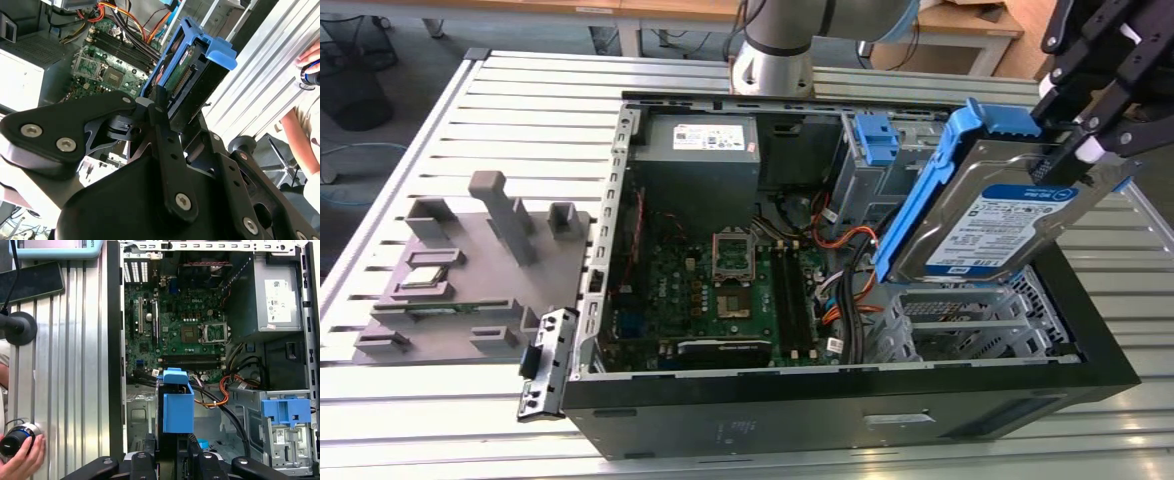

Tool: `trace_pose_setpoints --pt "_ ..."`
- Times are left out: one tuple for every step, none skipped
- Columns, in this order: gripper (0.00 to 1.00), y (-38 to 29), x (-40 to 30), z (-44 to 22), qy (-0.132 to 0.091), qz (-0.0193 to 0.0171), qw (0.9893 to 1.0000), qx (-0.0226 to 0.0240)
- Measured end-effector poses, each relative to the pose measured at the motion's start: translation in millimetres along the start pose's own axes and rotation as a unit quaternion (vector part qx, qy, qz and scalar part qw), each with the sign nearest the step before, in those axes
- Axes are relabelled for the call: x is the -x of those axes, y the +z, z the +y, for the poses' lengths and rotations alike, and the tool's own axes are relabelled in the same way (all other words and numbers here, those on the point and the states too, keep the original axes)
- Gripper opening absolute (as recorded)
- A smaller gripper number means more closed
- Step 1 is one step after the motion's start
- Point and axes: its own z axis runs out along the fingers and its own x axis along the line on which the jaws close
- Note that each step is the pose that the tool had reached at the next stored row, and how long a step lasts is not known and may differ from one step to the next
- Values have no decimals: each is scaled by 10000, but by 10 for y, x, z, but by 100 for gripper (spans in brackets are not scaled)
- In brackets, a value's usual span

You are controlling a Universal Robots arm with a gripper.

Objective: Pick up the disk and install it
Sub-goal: 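Pick up the disk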

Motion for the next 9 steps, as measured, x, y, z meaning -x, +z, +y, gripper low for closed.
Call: trace_pose_setpoints --pt "35 -1 0 0 0 0 10000 0" --pt "35 -1 0 -10 -1 1 10000 1" --pt "35 -2 0 -28 -1 0 10000 5" --pt "35 -4 1 -55 0 0 10000 12" --pt "35 -7 1 -87 1 1 10000 21" --pt "35 -9 1 -121 1 1 10000 31" --pt "35 -11 0 -155 2 1 10000 41" --pt "35 -14 -1 -188 2 2 10000 50" --pt "35 -16 -5 -217 2 2 10000 57"
